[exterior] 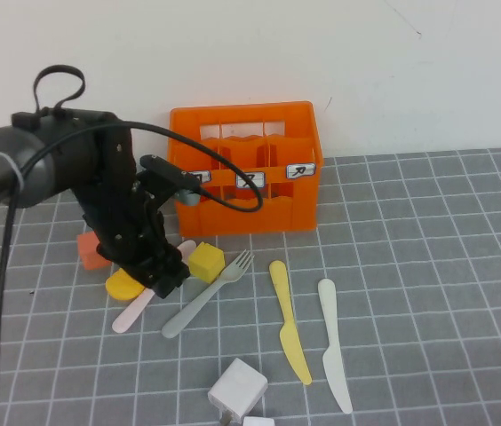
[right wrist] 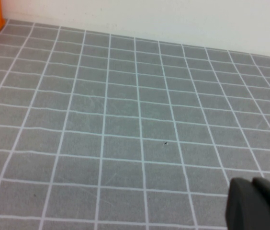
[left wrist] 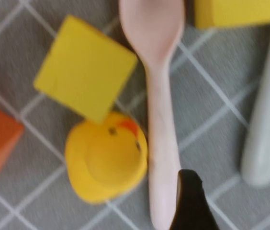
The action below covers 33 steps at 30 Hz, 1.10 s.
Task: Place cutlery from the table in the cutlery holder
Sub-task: Pick up the spoon
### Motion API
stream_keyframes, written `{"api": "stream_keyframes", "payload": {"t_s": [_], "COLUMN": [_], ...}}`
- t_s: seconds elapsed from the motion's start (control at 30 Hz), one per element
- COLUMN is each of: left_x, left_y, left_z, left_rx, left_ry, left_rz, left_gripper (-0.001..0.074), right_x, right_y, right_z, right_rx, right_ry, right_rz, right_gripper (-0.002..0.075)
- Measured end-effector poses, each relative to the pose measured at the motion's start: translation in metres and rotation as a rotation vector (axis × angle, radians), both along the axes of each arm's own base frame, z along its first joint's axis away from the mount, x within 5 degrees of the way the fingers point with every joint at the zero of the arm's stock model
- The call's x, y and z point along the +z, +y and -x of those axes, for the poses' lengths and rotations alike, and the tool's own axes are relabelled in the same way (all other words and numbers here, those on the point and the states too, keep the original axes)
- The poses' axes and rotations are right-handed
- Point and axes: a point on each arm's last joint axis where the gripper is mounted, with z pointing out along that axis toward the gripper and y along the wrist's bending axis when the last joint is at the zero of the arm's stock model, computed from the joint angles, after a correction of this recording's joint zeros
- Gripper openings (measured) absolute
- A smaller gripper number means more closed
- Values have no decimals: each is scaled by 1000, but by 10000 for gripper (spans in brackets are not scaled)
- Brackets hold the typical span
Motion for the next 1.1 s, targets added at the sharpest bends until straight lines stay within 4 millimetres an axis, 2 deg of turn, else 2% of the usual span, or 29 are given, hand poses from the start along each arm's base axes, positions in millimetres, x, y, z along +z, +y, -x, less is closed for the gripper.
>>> {"api": "stream_keyframes", "payload": {"t_s": [0.4,0.83,0.97,1.1], "left_x": [-42,-56,-58,-58], "left_y": [-3,-4,-4,-4], "left_z": [-19,-26,-25,-24], "left_rx": [-33,-28,-17,-18], "left_ry": [-25,-49,-22,-4], "left_rz": [-28,-36,-35,-43], "left_gripper": [377,375,309,130], "right_x": [0,0,0,0], "right_y": [0,0,0,0], "right_z": [0,0,0,0], "right_rx": [0,0,0,0], "right_ry": [0,0,0,0], "right_rz": [0,0,0,0], "right_gripper": [-3,-3,-3,-3]}}
